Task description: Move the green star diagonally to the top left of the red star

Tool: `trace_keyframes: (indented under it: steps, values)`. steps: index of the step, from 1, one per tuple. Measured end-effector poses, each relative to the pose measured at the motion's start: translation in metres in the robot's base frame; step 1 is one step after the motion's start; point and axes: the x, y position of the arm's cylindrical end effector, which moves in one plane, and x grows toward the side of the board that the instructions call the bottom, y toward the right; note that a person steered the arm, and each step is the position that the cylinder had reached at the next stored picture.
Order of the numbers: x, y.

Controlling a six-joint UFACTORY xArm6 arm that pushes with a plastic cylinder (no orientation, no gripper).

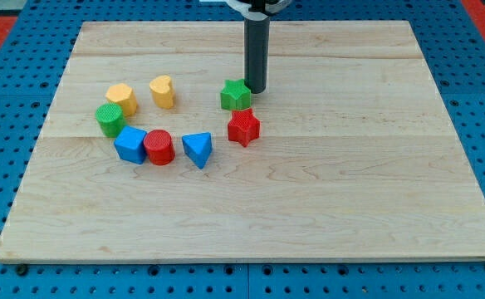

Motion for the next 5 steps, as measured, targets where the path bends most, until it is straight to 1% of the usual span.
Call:
trace_keyframes:
  steps: [1, 5]
  values:
    - [0.0007, -0.0236]
    - [0.0007, -0.0282]
